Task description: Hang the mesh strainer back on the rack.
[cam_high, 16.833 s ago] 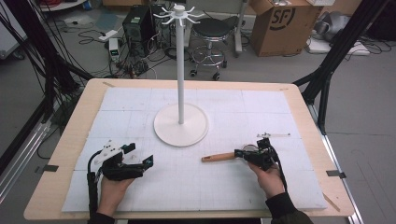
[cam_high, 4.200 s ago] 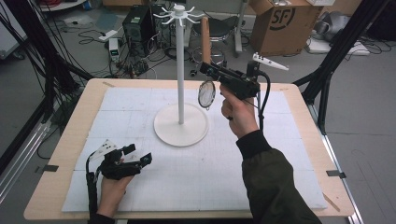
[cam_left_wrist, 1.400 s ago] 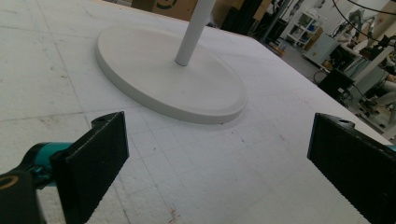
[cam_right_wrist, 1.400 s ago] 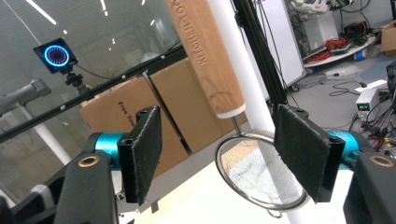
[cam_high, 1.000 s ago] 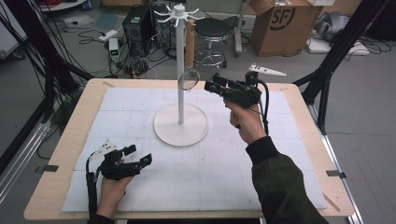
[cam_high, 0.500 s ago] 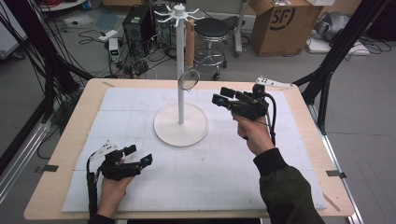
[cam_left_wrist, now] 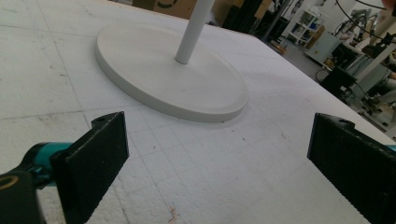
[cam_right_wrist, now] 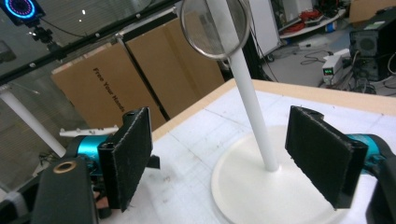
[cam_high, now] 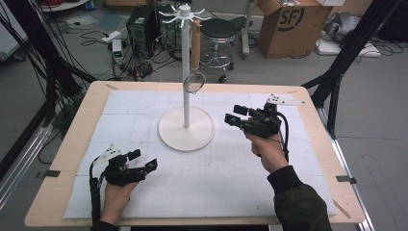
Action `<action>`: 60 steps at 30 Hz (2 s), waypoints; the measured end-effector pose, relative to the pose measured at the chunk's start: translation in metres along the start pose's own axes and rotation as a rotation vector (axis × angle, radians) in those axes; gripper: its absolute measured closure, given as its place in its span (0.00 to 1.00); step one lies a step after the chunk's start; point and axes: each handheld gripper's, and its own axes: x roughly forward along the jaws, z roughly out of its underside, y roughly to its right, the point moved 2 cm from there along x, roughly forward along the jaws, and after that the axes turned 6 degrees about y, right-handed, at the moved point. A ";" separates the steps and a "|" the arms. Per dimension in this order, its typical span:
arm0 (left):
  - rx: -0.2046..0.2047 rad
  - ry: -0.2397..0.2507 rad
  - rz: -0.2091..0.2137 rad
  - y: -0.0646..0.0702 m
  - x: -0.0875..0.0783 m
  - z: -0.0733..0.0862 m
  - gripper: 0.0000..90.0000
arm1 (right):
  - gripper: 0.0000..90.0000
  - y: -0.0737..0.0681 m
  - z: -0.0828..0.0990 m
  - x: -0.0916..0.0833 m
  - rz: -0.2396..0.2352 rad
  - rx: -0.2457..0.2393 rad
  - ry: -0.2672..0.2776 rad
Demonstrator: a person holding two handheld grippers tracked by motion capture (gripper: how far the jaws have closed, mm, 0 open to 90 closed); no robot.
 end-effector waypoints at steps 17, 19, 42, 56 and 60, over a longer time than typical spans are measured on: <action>0.008 -0.010 -0.002 0.000 0.002 0.001 0.07 | 0.17 0.005 0.037 -0.029 0.075 -0.076 -0.048; 0.007 -0.007 -0.002 0.001 0.003 0.001 0.07 | 0.17 0.007 0.043 -0.032 0.084 -0.078 -0.062; 0.040 0.004 0.037 0.008 0.011 0.000 0.07 | 0.17 0.025 0.087 -0.063 0.185 -0.045 -0.091; 0.045 -0.006 0.031 0.009 0.013 0.002 0.07 | 0.15 0.034 0.107 -0.076 0.216 0.013 -0.092; 0.051 -0.015 0.027 0.009 0.014 0.002 0.07 | 0.15 0.033 0.105 -0.082 0.228 0.011 -0.048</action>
